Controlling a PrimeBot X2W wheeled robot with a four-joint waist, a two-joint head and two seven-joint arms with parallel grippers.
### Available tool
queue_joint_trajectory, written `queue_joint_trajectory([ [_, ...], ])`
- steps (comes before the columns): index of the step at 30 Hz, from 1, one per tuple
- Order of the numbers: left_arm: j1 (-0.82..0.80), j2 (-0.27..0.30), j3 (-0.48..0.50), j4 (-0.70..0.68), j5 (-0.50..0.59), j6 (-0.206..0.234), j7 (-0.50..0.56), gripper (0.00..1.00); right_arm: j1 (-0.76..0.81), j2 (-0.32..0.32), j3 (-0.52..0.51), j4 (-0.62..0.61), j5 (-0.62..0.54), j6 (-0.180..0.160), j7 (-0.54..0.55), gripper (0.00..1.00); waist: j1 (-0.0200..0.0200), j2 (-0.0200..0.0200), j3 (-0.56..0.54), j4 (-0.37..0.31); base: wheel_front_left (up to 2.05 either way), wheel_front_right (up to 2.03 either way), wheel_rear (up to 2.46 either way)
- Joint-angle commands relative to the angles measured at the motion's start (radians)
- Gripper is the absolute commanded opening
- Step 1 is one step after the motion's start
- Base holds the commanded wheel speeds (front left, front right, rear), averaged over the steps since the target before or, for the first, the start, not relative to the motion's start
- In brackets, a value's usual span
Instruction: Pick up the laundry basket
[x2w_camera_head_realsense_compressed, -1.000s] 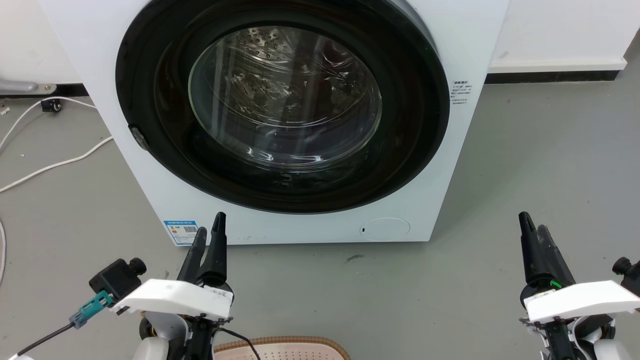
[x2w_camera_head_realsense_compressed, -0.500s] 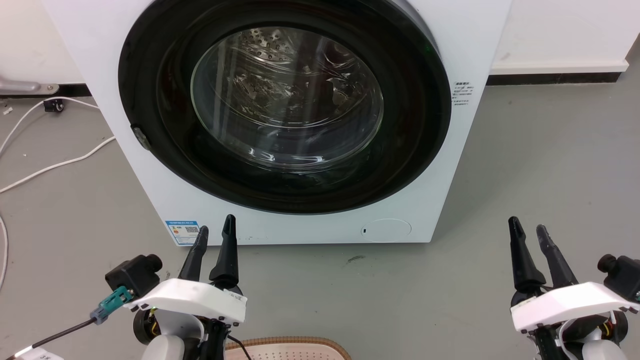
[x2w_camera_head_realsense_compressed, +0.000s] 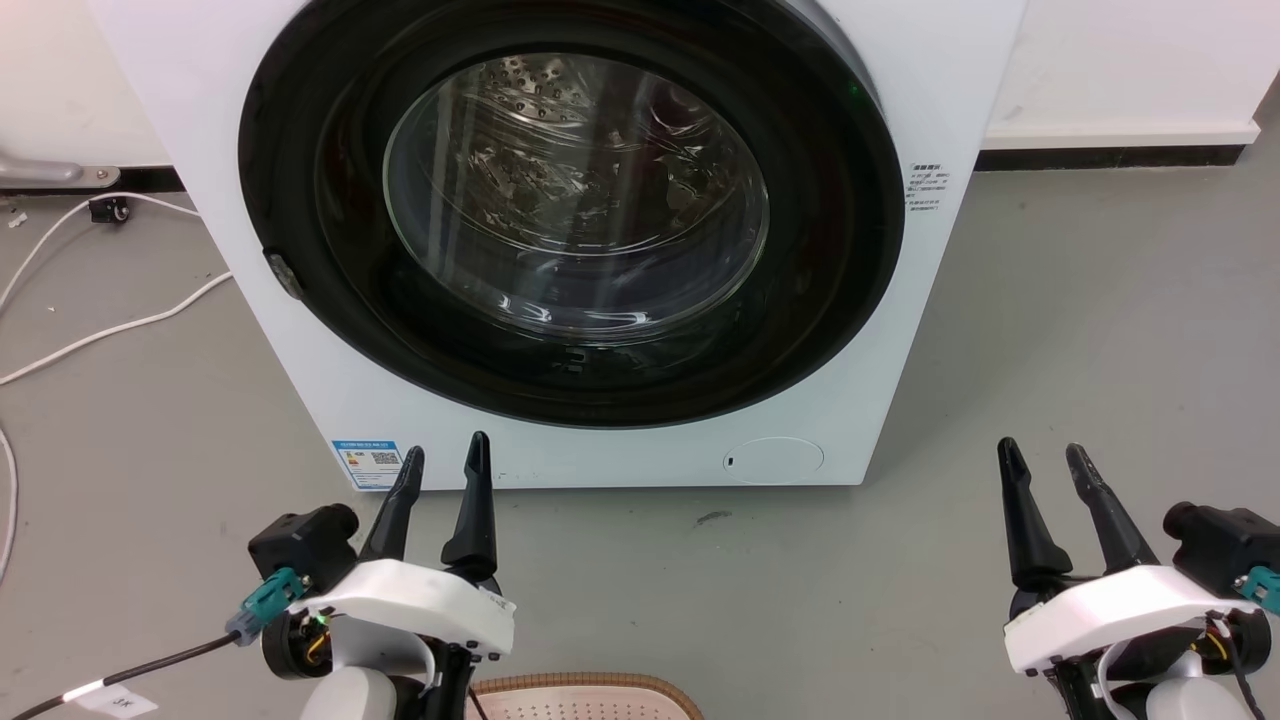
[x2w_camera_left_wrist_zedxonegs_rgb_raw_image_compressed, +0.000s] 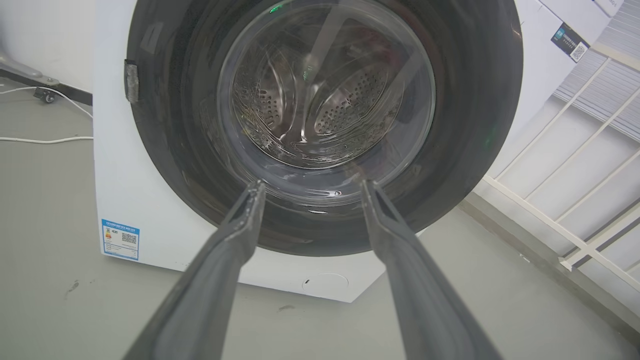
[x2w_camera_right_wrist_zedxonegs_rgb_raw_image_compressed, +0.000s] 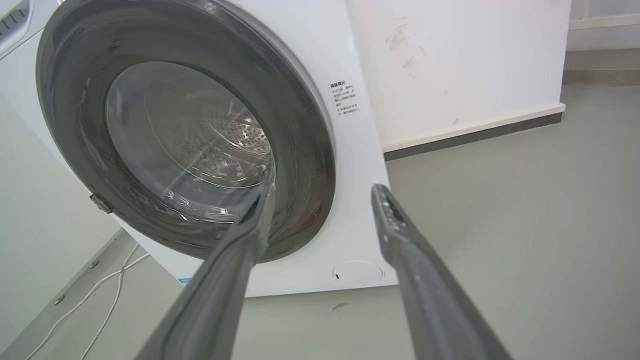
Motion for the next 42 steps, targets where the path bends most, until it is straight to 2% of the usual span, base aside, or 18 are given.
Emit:
queue_joint_trajectory([
  [1, -0.028, 0.003, -0.006, -0.006, 0.029, 0.005, -0.010, 1.00, 0.005, -0.002, 0.001, -0.014, -0.030, 0.000, 0.001, 1.00, 0.0000, 0.0000, 0.000, 0.000, 0.00, 0.00, 0.00],
  [21, -0.028, 0.003, -0.038, 0.020, 0.229, 0.038, -0.055, 1.00, 0.021, 0.014, -0.005, -0.025, -0.239, 0.000, 0.026, 1.00, 0.0000, 0.0000, -0.002, 0.002, 0.00, 0.00, 0.00],
  [42, -0.013, 0.003, -0.055, 0.041, 0.387, 0.065, -0.098, 1.00, 0.028, 0.026, -0.006, -0.012, -0.373, 0.000, 0.016, 1.00, 0.0000, 0.0000, 0.001, 0.009, 0.00, 0.00, 0.00],
])
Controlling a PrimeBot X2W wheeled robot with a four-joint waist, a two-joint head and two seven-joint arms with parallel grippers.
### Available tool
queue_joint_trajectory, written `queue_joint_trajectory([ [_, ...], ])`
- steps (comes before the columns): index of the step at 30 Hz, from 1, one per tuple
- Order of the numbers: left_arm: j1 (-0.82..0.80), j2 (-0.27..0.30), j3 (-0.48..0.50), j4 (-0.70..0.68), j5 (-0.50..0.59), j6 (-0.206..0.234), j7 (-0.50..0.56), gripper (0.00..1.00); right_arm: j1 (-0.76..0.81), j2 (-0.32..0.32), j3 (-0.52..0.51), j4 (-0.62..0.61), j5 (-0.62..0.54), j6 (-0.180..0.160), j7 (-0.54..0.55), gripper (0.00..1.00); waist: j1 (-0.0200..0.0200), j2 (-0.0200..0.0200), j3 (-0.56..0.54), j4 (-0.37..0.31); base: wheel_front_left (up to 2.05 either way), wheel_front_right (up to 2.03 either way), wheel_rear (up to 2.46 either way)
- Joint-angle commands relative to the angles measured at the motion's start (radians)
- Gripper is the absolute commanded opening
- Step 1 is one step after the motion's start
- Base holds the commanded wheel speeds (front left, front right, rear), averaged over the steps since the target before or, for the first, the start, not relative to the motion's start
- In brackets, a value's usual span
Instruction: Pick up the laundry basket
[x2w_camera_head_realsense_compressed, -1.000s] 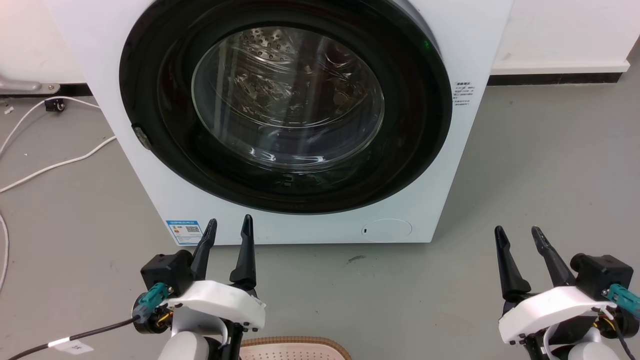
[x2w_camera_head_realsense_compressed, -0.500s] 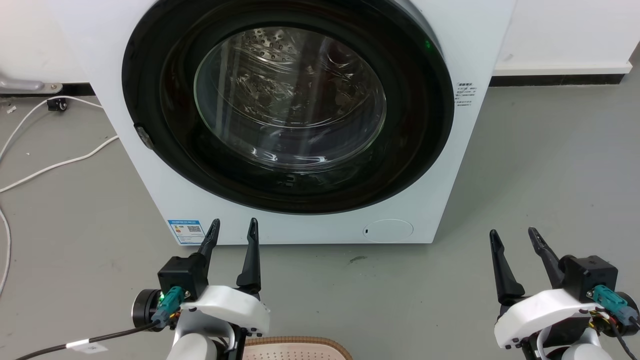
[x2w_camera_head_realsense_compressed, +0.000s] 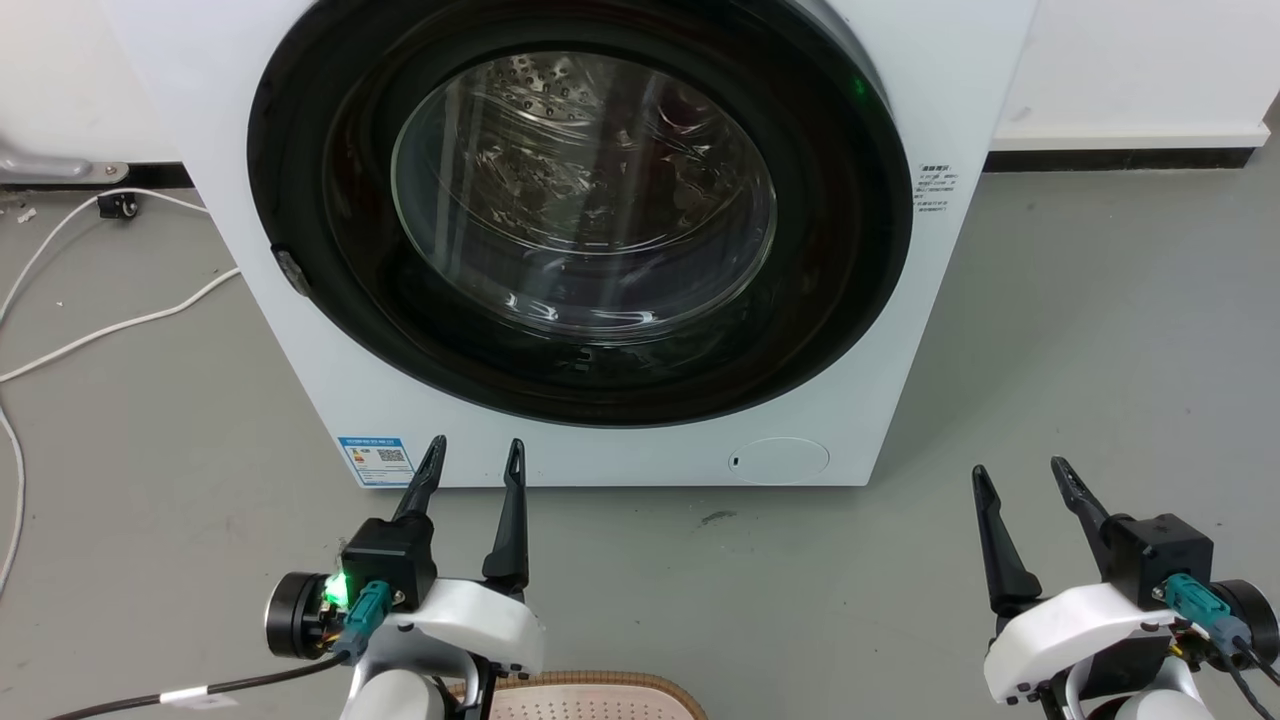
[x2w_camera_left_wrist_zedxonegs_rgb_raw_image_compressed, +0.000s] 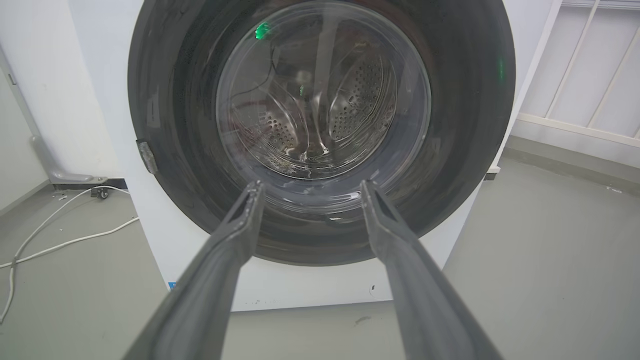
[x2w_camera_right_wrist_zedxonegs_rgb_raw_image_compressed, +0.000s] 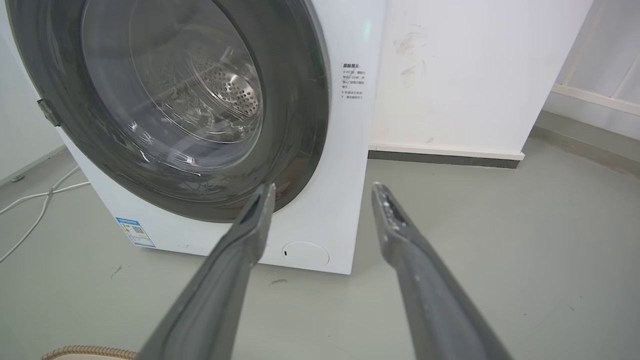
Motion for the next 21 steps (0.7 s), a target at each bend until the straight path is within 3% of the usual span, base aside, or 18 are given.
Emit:
queue_joint_trajectory([
  [1, -0.002, 0.002, -0.001, 0.001, 0.024, 0.006, -0.009, 1.00, 0.005, 0.004, 0.000, 0.001, -0.021, 0.000, -0.003, 1.00, 0.0000, 0.0000, 0.001, 0.000, 0.00, 0.00, 0.00],
  [9, 0.006, 0.002, -0.002, 0.018, 0.073, 0.020, -0.025, 1.00, 0.011, 0.007, -0.007, 0.005, -0.069, 0.000, -0.014, 1.00, 0.0000, 0.0000, 0.002, 0.002, 0.00, 0.00, 0.00],
  [21, 0.017, 0.002, 0.008, 0.027, 0.054, 0.028, -0.023, 1.00, 0.013, 0.007, -0.011, 0.022, -0.031, 0.000, -0.012, 1.00, 0.0000, 0.0000, 0.005, 0.003, 0.00, 0.00, 0.00],
])
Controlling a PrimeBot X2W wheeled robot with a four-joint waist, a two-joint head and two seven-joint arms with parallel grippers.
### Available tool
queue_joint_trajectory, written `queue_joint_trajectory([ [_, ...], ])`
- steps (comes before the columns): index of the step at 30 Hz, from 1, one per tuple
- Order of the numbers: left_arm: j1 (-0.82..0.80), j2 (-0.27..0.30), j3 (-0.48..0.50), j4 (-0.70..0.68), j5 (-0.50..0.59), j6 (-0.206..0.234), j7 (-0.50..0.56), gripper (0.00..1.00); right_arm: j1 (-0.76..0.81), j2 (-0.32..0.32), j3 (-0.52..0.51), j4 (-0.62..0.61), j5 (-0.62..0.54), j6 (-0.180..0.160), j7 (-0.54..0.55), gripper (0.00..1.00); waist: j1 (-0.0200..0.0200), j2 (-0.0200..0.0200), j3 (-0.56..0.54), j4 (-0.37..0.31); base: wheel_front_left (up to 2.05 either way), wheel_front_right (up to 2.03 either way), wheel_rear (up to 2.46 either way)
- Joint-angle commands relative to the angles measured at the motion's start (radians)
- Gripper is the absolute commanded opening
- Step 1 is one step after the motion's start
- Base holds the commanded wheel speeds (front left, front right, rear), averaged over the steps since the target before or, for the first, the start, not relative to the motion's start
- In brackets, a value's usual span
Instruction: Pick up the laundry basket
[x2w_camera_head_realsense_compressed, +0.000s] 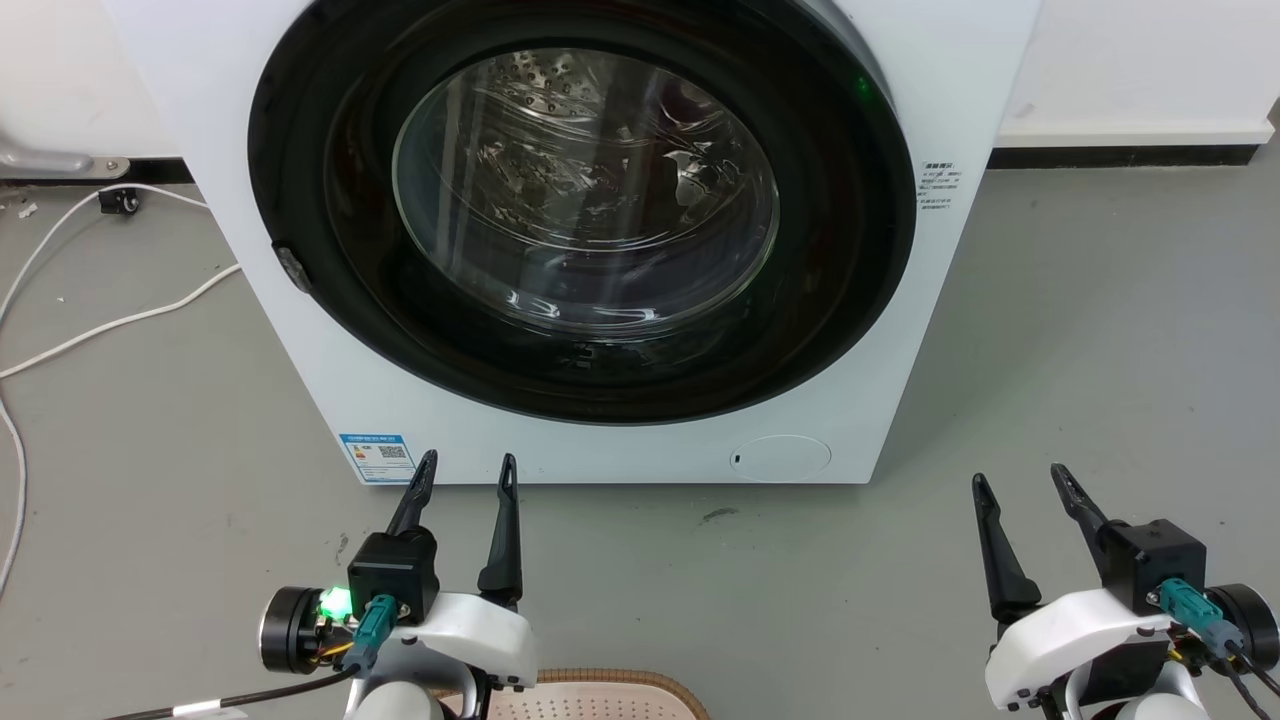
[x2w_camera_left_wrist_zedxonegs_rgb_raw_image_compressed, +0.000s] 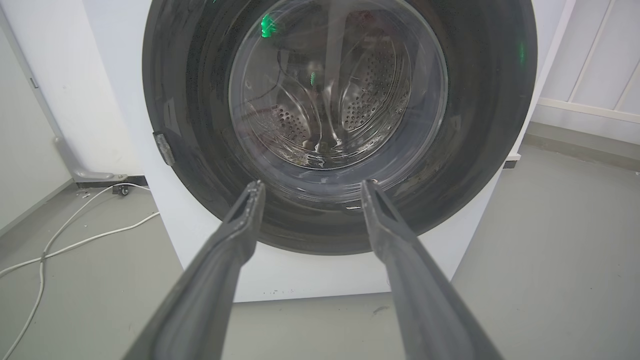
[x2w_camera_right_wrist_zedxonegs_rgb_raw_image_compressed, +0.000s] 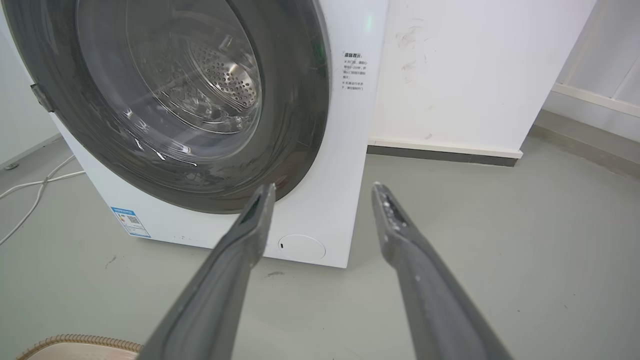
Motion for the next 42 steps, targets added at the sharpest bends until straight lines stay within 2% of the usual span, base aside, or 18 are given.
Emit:
queue_joint_trajectory([
  [1, 0.005, 0.002, 0.000, 0.000, 0.001, 0.003, -0.003, 1.00, 0.011, 0.003, -0.001, 0.003, 0.004, 0.000, -0.004, 1.00, 0.0000, 0.0000, 0.000, 0.001, 0.00, 0.00, 0.00],
  [13, 0.004, 0.002, -0.005, -0.004, 0.001, 0.012, -0.003, 1.00, -0.001, 0.003, 0.001, 0.010, 0.016, 0.000, -0.007, 1.00, 0.0000, 0.0000, 0.010, 0.003, 0.00, 0.00, 0.00],
  [27, 0.016, 0.001, 0.003, 0.007, 0.005, 0.009, -0.003, 1.00, -0.003, 0.003, 0.055, 0.040, 0.043, 0.000, -0.007, 1.00, 0.0000, 0.0000, 0.041, 0.027, 0.00, 0.00, 0.00],
  [42, 0.068, 0.001, 0.004, 0.125, -0.024, 0.042, -0.003, 1.00, -0.017, 0.003, 0.240, 0.195, 0.110, 0.000, 0.002, 1.00, 0.0000, 0.0000, 0.114, 0.032, 0.00, 0.00, 0.00],
])
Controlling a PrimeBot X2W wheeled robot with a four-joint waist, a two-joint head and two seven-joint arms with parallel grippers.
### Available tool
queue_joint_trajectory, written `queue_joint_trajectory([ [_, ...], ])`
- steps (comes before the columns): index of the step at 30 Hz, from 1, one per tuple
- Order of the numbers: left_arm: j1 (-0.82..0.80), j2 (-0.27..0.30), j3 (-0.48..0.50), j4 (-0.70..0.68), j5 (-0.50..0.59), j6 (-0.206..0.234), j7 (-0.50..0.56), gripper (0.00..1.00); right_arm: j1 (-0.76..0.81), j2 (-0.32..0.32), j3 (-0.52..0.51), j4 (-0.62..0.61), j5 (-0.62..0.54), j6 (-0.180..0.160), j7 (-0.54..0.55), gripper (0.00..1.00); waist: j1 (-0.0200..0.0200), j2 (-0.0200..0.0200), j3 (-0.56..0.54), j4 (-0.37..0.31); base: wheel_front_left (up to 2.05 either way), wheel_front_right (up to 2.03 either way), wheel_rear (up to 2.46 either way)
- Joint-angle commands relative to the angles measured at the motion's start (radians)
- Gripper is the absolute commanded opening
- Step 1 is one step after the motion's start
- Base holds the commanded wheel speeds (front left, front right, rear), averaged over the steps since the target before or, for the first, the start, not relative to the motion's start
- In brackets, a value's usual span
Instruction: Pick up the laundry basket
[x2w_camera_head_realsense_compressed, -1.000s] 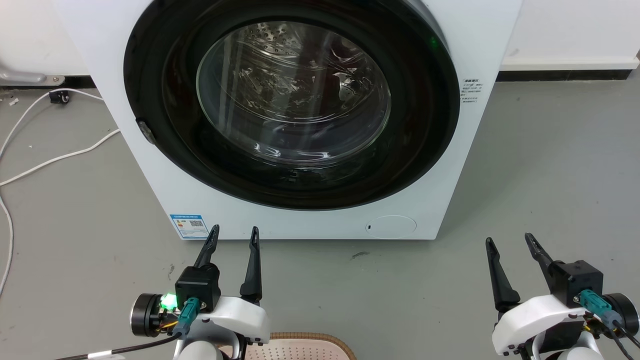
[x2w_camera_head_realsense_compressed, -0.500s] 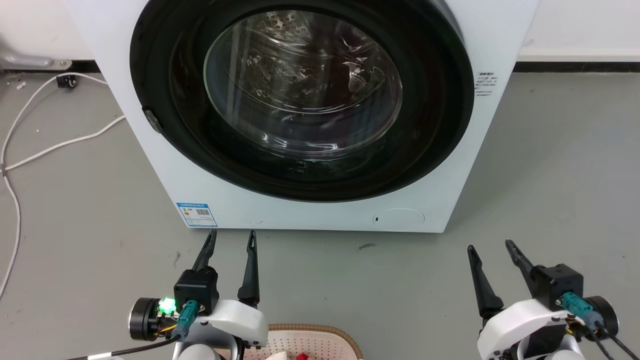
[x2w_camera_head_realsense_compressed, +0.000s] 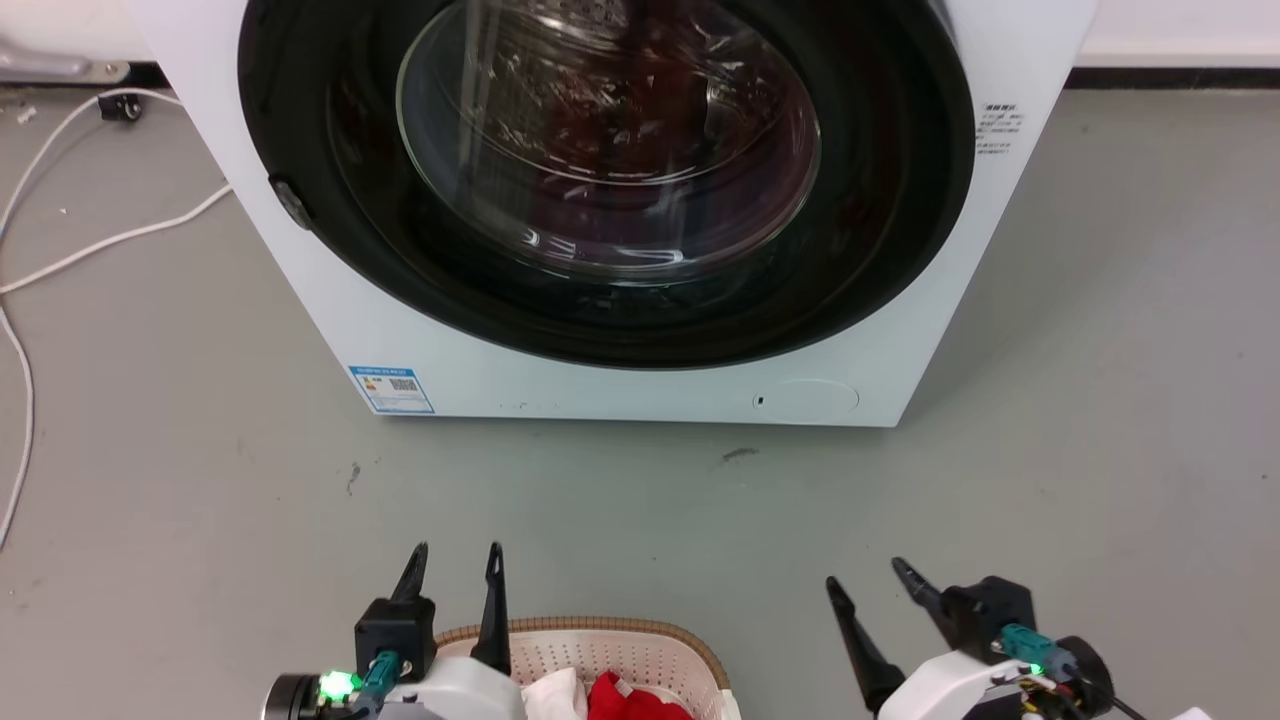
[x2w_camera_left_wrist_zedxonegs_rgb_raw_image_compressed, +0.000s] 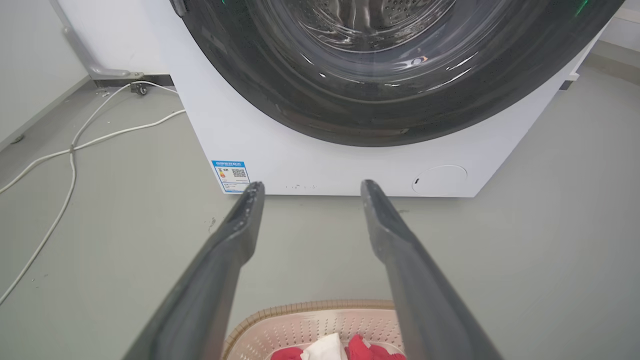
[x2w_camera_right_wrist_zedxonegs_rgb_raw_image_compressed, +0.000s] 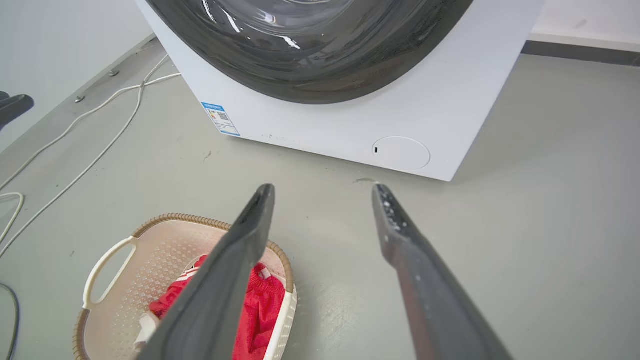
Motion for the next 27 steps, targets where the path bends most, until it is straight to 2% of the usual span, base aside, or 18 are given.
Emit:
queue_joint_trajectory([
  [1, 0.013, 0.001, 0.007, 0.018, -0.008, 0.006, -0.003, 1.00, -0.020, 0.001, 0.019, 0.023, 0.011, 0.000, -0.004, 1.00, 0.0000, -0.0001, 0.015, 0.000, 0.00, 0.00, 0.00],
  [5, 0.023, 0.001, 0.023, 0.071, -0.021, 0.009, -0.003, 1.00, -0.045, 0.001, 0.078, 0.095, 0.034, 0.000, -0.004, 1.00, 0.0000, -0.0001, 0.041, 0.001, 0.00, 0.00, 0.00],
  [12, 0.017, 0.009, 0.050, 0.178, -0.055, -0.011, -0.003, 1.00, -0.102, 0.001, 0.175, 0.231, 0.080, 0.000, 0.008, 1.00, 0.0000, -0.0001, 0.084, 0.006, 0.00, 0.00, 0.00],
  [19, -0.020, 0.035, 0.064, 0.288, -0.081, -0.038, 0.007, 1.00, -0.155, 0.001, 0.271, 0.360, 0.136, 0.000, 0.035, 1.00, 0.0000, -0.0001, 0.126, 0.007, 0.00, 0.00, 0.00],
  [24, -0.055, 0.065, 0.068, 0.371, -0.103, -0.079, 0.040, 1.00, -0.210, 0.001, 0.350, 0.442, 0.219, 0.000, 0.068, 1.00, 0.0000, -0.0001, 0.166, 0.006, 0.00, 0.00, 0.00],
  [27, -0.067, 0.075, 0.073, 0.409, -0.115, -0.086, 0.058, 1.00, -0.248, 0.001, 0.395, 0.486, 0.266, 0.000, 0.092, 1.00, 0.0000, -0.0001, 0.189, 0.000, 0.00, 0.00, 0.00],
])
